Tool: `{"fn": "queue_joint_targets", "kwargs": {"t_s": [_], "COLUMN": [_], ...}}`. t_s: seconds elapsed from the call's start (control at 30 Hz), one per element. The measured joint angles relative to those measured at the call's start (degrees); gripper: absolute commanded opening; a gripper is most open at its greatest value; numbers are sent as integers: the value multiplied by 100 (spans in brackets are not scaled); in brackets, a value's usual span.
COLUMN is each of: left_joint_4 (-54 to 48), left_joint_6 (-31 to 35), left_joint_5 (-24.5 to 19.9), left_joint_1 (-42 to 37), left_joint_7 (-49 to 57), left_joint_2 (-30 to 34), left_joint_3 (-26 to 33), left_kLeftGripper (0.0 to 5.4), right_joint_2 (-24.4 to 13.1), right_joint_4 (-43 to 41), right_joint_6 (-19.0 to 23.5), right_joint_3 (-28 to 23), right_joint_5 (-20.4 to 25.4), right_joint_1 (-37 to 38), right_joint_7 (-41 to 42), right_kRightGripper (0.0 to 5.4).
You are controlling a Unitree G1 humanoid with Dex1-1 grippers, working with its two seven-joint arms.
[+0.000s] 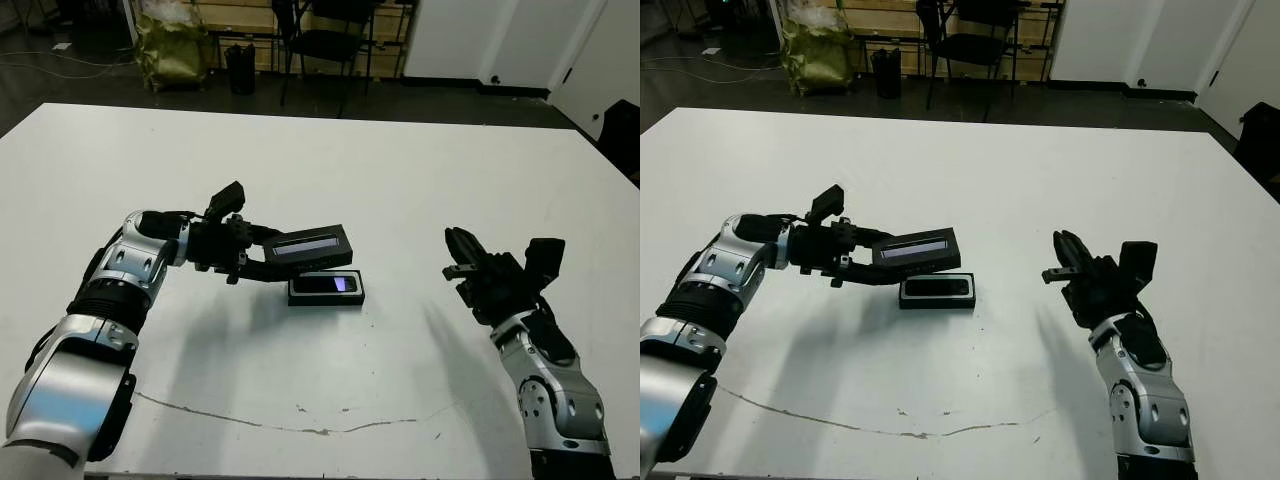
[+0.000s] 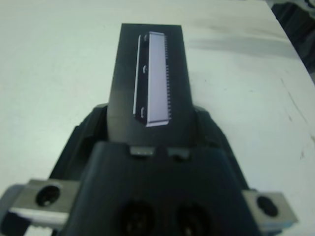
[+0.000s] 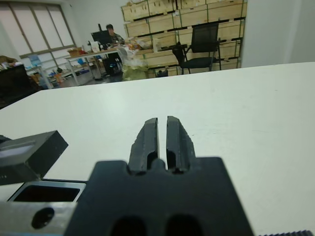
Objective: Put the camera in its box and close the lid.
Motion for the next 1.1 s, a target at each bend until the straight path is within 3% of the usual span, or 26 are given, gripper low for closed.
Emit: {"fn": "queue_joint_targets", "kwargs": {"t_s": [0.27,1.1], "left_joint_4": [168,1017], "left_joint_6": [-335,-757], "left_joint_5": [96,713], "left_joint_1": [8,-422], "left_joint_7": [20,106], "left_joint_2": [-31,-417], "left_joint_3": [-31,-312], "left_kLeftGripper": [270,270], "right_joint_2": [-5,-6], "right_joint_4": [-14,163], "right_joint_6": [144,-79], "right_joint_3": [-9,-43], "right_joint_5": [-35,-1], "right_joint_1": [-2,-13], "right_joint_7": [-27,145], "right_kRightGripper": [0,0]}}
